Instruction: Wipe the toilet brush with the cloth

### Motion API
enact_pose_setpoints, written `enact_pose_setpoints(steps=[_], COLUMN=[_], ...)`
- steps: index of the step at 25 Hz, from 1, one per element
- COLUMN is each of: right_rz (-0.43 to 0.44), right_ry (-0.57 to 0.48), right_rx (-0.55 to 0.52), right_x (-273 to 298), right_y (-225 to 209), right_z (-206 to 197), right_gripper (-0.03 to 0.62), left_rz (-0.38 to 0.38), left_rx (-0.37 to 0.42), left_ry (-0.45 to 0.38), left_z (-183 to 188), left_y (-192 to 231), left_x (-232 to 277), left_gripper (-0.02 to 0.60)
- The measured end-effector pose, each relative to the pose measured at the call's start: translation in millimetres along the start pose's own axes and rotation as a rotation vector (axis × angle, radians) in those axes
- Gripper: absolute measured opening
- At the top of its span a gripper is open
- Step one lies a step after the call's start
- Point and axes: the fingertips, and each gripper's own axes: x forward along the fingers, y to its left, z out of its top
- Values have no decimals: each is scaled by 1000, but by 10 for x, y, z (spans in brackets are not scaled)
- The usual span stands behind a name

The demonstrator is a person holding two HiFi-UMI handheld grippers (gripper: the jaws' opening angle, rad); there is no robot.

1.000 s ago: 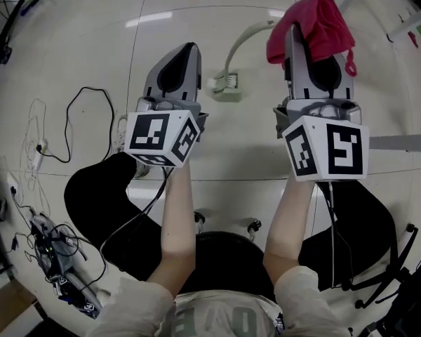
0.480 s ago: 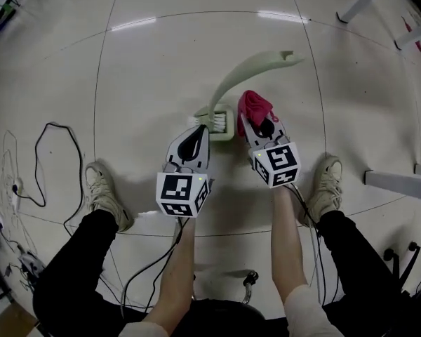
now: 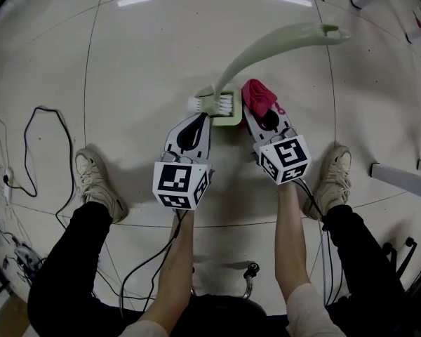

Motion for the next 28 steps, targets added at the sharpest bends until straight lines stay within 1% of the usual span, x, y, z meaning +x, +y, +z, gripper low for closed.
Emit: enact_pose_setpoints(steps=[4,9,11,13,15,17,19,21,23,28], right_rz=[-17,-52,-93,-112,-75,-7,54,92,92,12], right_ry=[5,1,-12,-25,-15,15,44,62,63,22], right_rx=[31,102,117,105,68,33,2,-31,-50,-10], right_x=[-223,-478,-596,-676,-601,-387,-135,76,190,93], right_y=[175,378,450,631,922,1222,1468,1617,1621,1270], right_z=[-92,-210,-187,-138,-136,-218,-314,-363,-351,-254], right_gripper=[32,32,32,32,32,32,32,32,32,32], left_rz=[-6,-20,-1,45,99,148,182,201,210,206], left_rx=[5,-11,-16,-17,-23,-34,-49,-54,-53,-70], left_ry=[3,6,-16,-53,-83,-96,-94,-83,-74,-67], left_z=[7,9,70,170,246,265,234,182,140,69], left_y=[-33,-62,-23,94,271,461,615,716,777,806], left_x=[-6,-5,-53,-170,-309,-426,-508,-560,-586,-564], left_gripper=[5,5,5,5,5,5,5,5,5,5])
